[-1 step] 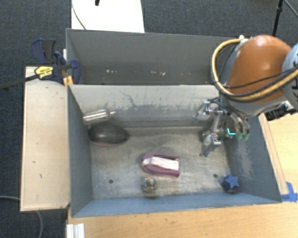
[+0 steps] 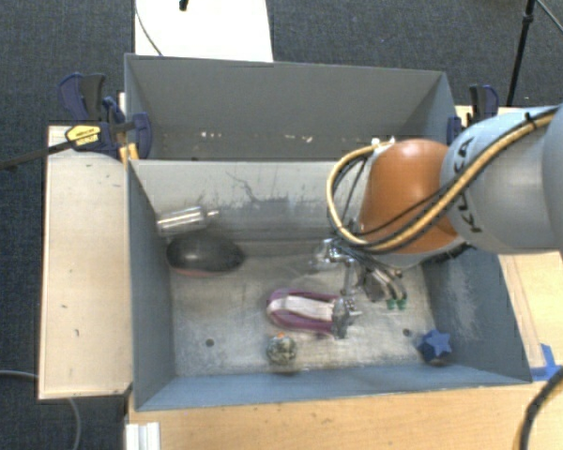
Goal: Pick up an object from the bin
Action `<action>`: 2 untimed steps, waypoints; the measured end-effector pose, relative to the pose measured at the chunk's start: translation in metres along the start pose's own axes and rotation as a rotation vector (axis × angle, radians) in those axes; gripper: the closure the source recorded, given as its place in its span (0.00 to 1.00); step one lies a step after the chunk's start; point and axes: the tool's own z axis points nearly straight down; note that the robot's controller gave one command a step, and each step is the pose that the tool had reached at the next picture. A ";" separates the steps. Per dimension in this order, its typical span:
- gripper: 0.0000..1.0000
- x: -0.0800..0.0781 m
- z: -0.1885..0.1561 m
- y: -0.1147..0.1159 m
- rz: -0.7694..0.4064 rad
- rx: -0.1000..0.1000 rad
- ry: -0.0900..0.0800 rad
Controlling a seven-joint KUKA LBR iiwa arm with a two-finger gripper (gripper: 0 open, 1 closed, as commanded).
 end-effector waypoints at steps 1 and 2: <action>0.00 -0.010 0.025 0.033 -0.238 -0.003 -0.006; 1.00 -0.012 0.023 0.033 -0.235 -0.002 -0.011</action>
Offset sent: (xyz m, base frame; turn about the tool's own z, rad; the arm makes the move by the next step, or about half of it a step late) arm 0.0029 0.0334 -0.0282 -0.2388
